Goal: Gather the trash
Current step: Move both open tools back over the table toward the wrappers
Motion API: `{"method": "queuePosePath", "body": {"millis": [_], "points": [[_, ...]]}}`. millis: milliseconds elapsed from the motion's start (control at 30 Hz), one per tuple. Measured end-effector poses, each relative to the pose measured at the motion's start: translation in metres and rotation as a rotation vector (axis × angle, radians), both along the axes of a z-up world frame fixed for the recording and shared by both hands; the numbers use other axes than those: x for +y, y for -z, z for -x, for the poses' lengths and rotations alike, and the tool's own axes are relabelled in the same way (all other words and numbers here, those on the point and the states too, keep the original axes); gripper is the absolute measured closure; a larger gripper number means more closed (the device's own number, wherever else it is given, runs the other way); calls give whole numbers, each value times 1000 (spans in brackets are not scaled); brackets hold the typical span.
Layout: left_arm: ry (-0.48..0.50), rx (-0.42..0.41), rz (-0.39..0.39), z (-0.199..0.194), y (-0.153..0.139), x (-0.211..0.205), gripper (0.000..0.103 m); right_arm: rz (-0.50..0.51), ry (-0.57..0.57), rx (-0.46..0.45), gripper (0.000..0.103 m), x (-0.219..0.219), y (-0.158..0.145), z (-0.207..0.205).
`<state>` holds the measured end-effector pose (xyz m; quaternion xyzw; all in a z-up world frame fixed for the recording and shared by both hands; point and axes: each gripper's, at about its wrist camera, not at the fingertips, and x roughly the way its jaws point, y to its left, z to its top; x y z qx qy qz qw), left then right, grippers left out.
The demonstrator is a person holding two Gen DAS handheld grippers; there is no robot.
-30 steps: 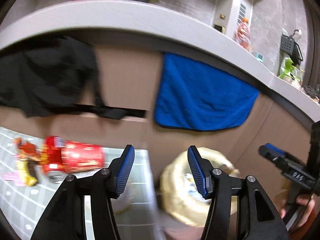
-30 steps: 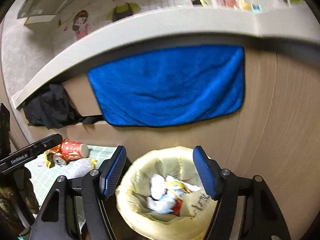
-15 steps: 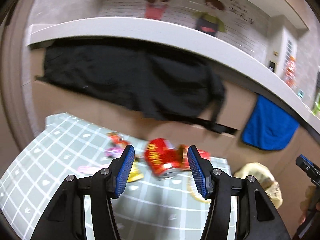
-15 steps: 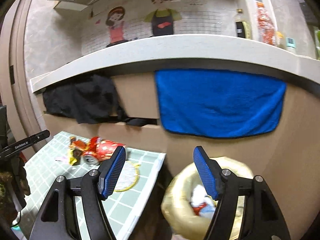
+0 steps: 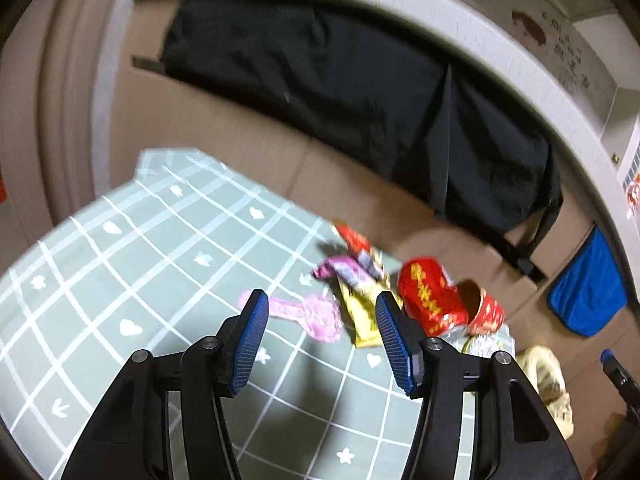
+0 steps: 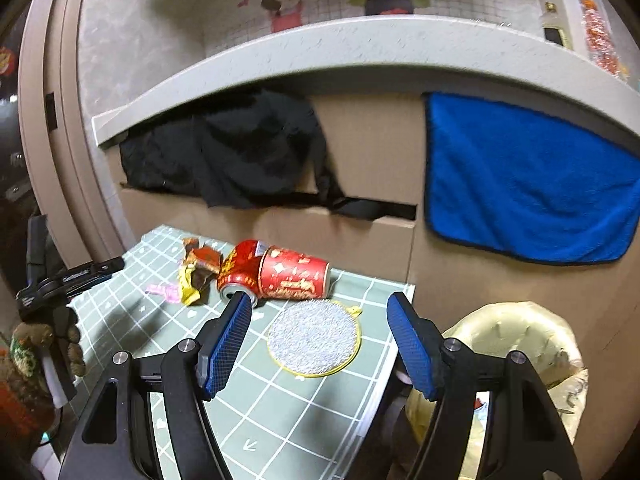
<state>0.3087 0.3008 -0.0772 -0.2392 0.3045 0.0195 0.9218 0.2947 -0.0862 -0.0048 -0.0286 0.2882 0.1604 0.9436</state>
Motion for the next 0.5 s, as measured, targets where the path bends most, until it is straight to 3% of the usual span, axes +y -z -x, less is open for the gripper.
{"method": "queuePosePath", "body": {"millis": [67, 200, 367, 500], "points": [[44, 38, -14, -13, 9, -8, 44, 2, -6, 17, 35, 2, 7, -3], [111, 71, -192, -37, 20, -33, 44, -6, -15, 53, 35, 1, 19, -9], [356, 109, -278, -71, 28, -41, 44, 9, -20, 89, 35, -8, 32, -13], [431, 140, -370, -88, 31, -38, 44, -7, -6, 109, 35, -18, 39, -16]]}}
